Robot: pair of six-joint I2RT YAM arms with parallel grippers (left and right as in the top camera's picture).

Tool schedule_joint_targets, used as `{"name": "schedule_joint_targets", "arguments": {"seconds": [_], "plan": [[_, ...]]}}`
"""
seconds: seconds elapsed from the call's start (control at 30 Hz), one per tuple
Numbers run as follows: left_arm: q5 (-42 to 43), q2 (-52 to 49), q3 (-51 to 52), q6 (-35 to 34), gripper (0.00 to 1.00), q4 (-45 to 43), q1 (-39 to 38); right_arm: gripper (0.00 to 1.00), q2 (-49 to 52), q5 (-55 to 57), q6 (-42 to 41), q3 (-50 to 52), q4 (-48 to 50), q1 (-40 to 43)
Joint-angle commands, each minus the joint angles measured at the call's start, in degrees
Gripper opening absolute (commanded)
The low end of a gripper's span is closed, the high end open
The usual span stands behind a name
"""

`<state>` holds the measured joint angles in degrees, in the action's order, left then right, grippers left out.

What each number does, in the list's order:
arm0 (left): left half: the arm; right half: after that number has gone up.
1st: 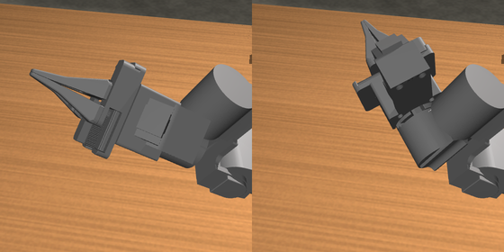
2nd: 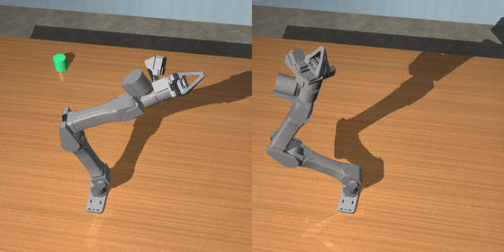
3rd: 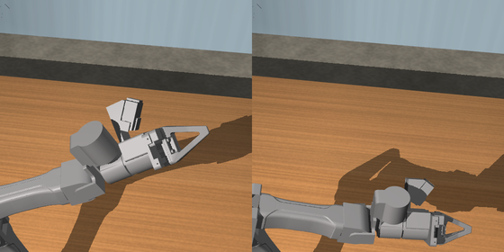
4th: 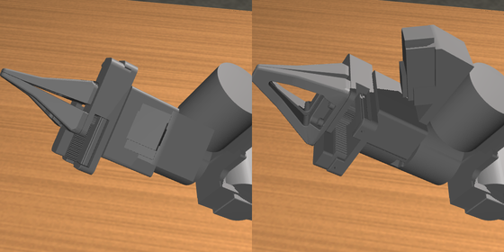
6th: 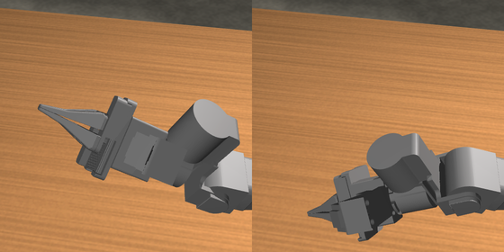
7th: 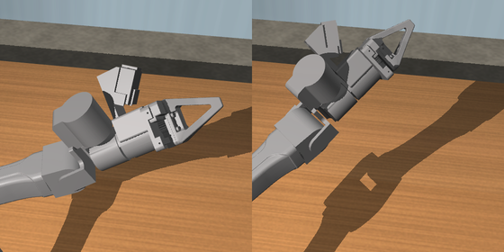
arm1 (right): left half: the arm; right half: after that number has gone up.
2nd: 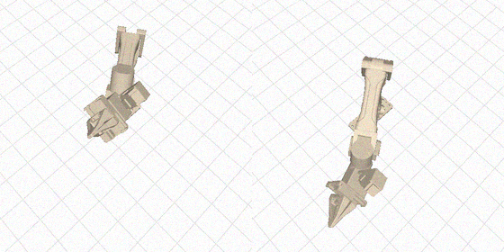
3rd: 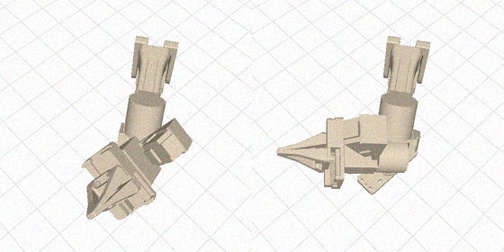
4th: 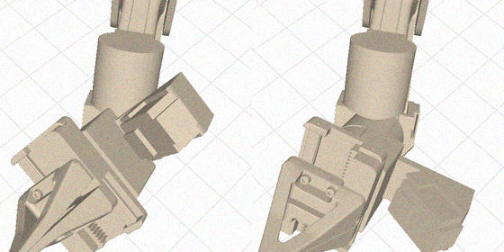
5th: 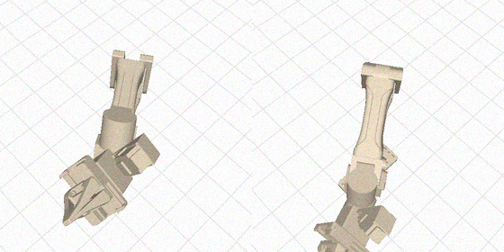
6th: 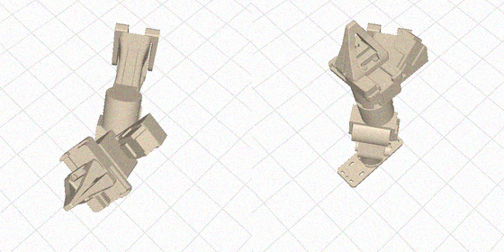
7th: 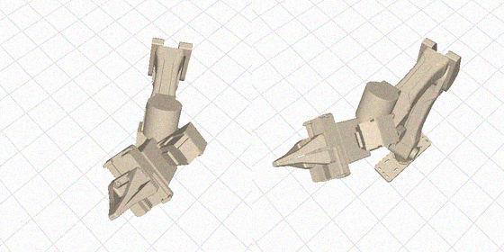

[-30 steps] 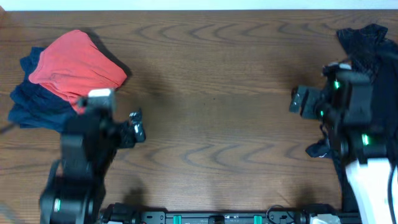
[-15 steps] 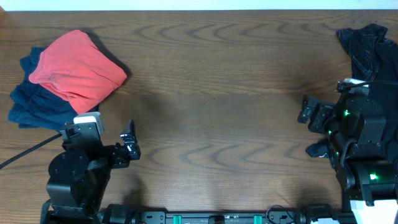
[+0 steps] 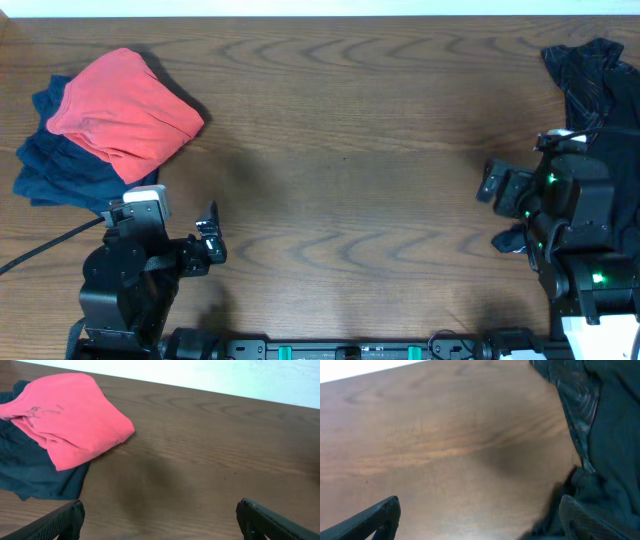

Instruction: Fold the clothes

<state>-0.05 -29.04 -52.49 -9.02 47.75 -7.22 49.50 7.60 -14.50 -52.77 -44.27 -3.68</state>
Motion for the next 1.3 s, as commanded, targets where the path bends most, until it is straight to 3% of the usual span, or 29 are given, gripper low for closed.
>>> {"name": "schedule_joint_targets", "arguments": {"seconds": [0.0,0.3,0.63,0.87,0.93,1.0,1.1,1.27], "plan": [[-0.66,0.15,0.37,-0.28,0.98,0.04,0.02,0.99,0.02,1.68,-0.66,0.31,-0.74,-0.46],[-0.63,0.15,0.37,-0.28,0.98,0.07,0.02,0.99,-6.47,1.22,4.76,6.14,8.11,0.44],[-0.66,0.13,0.37,-0.28,0.98,0.04,0.02,0.99,-35.34,1.18,4.79,33.42,27.39,0.52],[-0.66,0.15,0.37,-0.28,0.98,0.07,0.02,0.99,-48.35,0.72,5.42,49.05,42.71,0.31],[-0.63,0.15,0.37,-0.28,0.98,0.07,0.02,0.99,-49.18,0.42,5.42,52.37,44.81,0.31],[-0.63,0.15,0.37,-0.28,0.98,0.07,0.02,0.99,-49.20,-0.81,6.36,52.41,40.17,0.31],[-0.63,0.15,0.37,-0.28,0.98,0.04,0.02,0.99,-49.13,-3.02,11.87,52.50,40.35,0.31],[-0.63,0.15,0.37,-0.28,0.98,0.04,0.02,0.99,-49.11,-3.30,11.61,52.48,40.41,0.31]]}}
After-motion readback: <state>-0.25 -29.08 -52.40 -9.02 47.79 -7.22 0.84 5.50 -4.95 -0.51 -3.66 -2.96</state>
